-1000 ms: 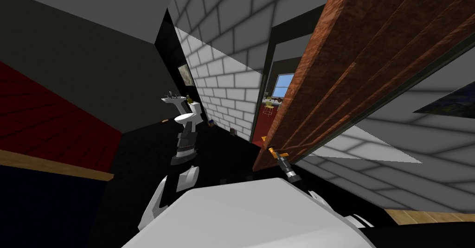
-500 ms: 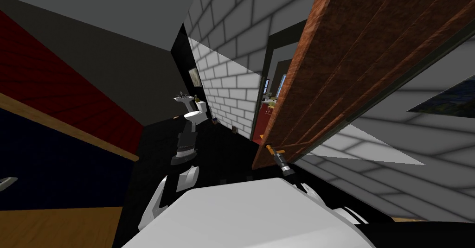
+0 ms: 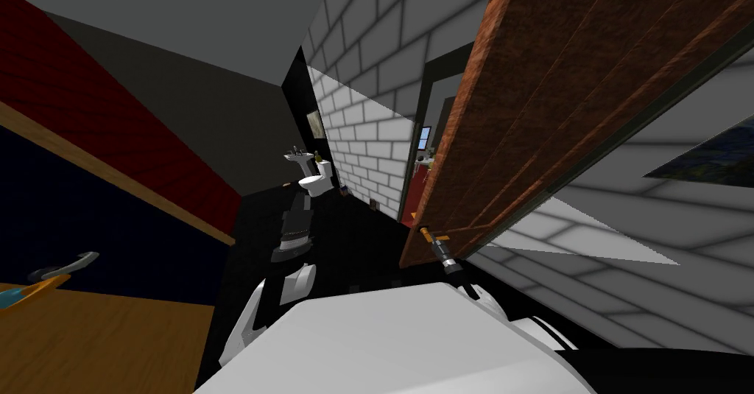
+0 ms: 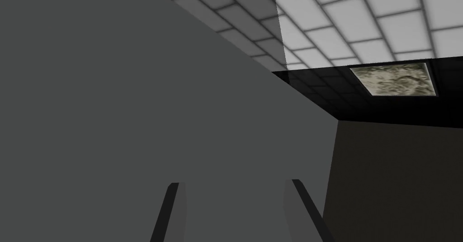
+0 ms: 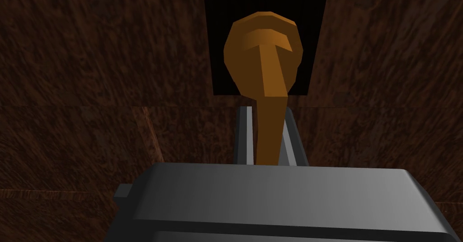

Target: Pull the door open

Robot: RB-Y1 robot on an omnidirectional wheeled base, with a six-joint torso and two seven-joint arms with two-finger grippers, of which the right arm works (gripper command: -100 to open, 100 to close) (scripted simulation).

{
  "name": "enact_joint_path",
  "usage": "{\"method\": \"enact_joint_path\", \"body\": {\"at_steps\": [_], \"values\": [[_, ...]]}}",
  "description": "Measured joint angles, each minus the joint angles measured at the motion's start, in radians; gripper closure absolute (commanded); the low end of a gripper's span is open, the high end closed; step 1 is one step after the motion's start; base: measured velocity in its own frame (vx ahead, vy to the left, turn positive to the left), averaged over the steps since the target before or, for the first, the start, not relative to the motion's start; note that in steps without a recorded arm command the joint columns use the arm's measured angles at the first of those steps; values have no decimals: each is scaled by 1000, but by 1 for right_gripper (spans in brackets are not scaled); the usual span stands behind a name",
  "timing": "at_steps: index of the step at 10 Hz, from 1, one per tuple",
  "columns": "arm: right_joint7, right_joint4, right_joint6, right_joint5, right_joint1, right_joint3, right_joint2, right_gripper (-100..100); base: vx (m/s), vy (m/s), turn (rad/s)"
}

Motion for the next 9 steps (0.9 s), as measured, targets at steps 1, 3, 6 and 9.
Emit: {"method": "enact_joint_path", "body": {"at_steps": [1,3,6,9], "values": [[5,24,-2,2,-22,-6,7,100,-172,-72,165],[12,7,26,7,-38,-16,14,100,-178,-81,111],[16,45,25,13,-65,-13,25,100,-48,-13,12],[22,41,59,18,-94,-24,34,100,-135,-79,126]]}}
